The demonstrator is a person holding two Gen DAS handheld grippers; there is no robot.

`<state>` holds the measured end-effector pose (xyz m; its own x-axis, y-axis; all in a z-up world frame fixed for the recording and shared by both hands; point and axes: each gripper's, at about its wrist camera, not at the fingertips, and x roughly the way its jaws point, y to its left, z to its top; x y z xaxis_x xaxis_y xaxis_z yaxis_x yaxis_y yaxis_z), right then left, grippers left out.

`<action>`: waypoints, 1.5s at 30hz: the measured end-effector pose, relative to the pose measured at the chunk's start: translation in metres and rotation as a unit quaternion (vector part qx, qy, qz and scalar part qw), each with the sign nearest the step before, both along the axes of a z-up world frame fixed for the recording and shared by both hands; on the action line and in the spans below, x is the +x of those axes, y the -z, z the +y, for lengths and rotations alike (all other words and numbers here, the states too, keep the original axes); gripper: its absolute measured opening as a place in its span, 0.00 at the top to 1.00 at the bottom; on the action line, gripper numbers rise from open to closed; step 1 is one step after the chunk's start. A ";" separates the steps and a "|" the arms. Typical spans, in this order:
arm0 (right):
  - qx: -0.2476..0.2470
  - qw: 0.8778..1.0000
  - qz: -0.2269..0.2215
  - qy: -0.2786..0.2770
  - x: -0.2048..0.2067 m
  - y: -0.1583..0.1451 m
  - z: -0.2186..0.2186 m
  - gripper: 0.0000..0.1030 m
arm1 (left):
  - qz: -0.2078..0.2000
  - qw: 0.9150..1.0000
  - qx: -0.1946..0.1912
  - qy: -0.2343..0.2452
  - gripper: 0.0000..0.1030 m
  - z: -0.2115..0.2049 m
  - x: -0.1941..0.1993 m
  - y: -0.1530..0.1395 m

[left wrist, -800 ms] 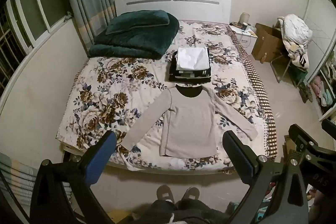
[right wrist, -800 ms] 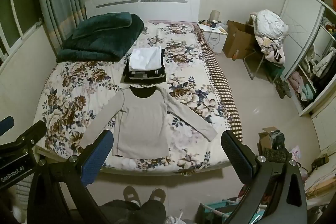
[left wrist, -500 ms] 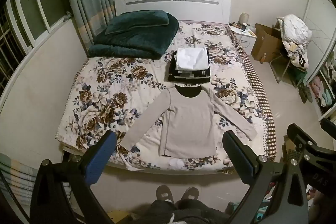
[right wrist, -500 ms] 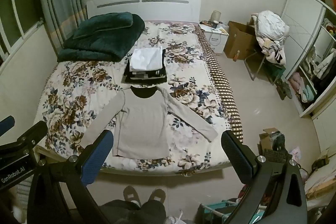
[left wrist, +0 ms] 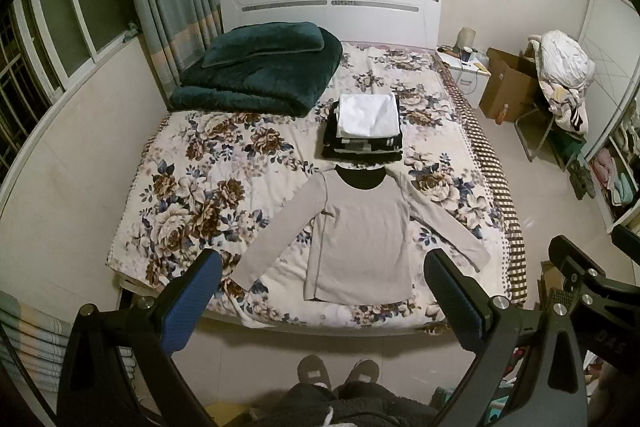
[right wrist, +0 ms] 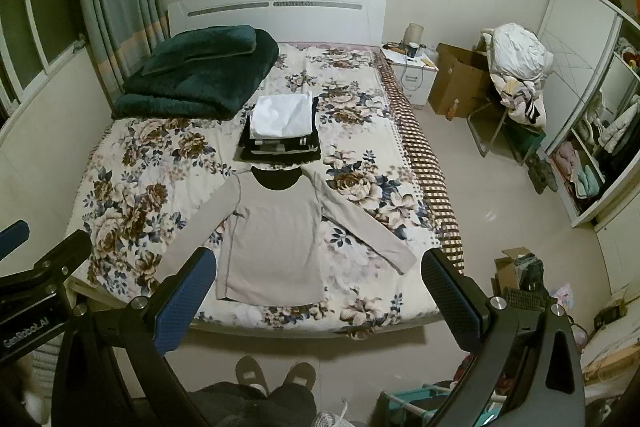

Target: Fold small clothes

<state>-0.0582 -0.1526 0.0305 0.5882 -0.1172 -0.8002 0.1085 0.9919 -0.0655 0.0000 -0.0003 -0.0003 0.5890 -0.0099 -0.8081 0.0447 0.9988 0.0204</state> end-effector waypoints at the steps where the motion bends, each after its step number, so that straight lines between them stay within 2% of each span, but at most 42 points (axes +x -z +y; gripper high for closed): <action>1: 0.000 1.000 0.000 0.000 0.000 0.000 0.000 0.00 | 0.000 1.000 0.000 0.000 0.00 0.000 0.000 0.000; 45: -0.001 1.000 -0.004 -0.001 0.007 -0.004 0.002 0.00 | -0.003 1.000 -0.005 -0.001 0.00 0.001 0.000 0.000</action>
